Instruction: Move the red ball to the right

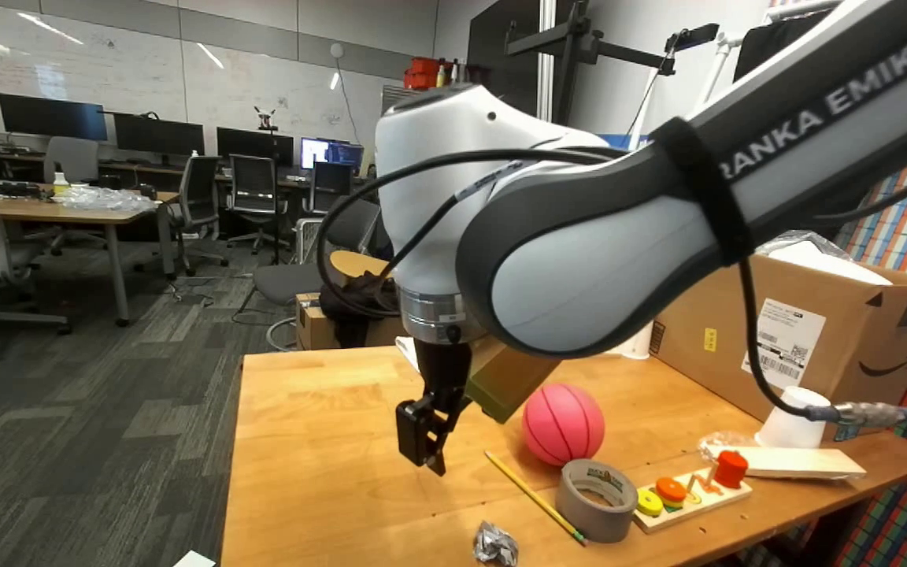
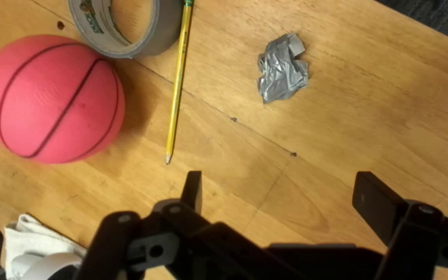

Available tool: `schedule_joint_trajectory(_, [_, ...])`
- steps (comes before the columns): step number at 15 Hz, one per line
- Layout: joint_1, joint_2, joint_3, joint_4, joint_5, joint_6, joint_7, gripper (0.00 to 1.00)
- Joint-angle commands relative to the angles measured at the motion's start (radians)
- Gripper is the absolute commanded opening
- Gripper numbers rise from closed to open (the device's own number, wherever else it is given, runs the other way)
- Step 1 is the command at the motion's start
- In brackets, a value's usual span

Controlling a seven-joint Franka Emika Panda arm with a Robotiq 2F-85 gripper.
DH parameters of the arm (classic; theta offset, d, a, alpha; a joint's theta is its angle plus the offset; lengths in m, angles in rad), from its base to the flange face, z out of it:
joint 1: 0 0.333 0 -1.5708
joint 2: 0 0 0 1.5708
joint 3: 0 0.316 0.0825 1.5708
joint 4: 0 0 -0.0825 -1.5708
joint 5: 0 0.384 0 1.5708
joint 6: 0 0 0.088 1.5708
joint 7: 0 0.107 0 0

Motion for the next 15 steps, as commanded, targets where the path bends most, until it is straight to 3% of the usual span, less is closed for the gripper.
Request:
schedule_joint_trajectory(1, [-0.038, 0.083, -0.044, 0.072, 0.074, -0.05, -0.071, 1.0])
schedule_joint_trajectory(3, [-0.072, 0.128, -0.066, 0.099, 0.152, -0.037, -0.147, 1.0])
schedule_joint_trajectory(7, [-0.19, 0.14, -0.063, 0.117, 0.379, 0.092, -0.478, 1.0])
schedule_joint_trajectory(9, [-0.316, 0.157, -0.013, 0.134, 0.482, 0.089, -0.628, 1.0])
schedule_joint_trajectory(10, [-0.293, 0.126, -0.103, 0.134, 0.468, 0.012, -0.633, 1.0])
schedule_joint_trajectory(12, [-0.3, 0.041, -0.177, 0.093, 0.348, -0.023, -0.545, 1.0])
schedule_joint_trajectory(15, [-0.326, -0.113, -0.252, -0.017, 0.227, 0.053, -0.504, 1.0])
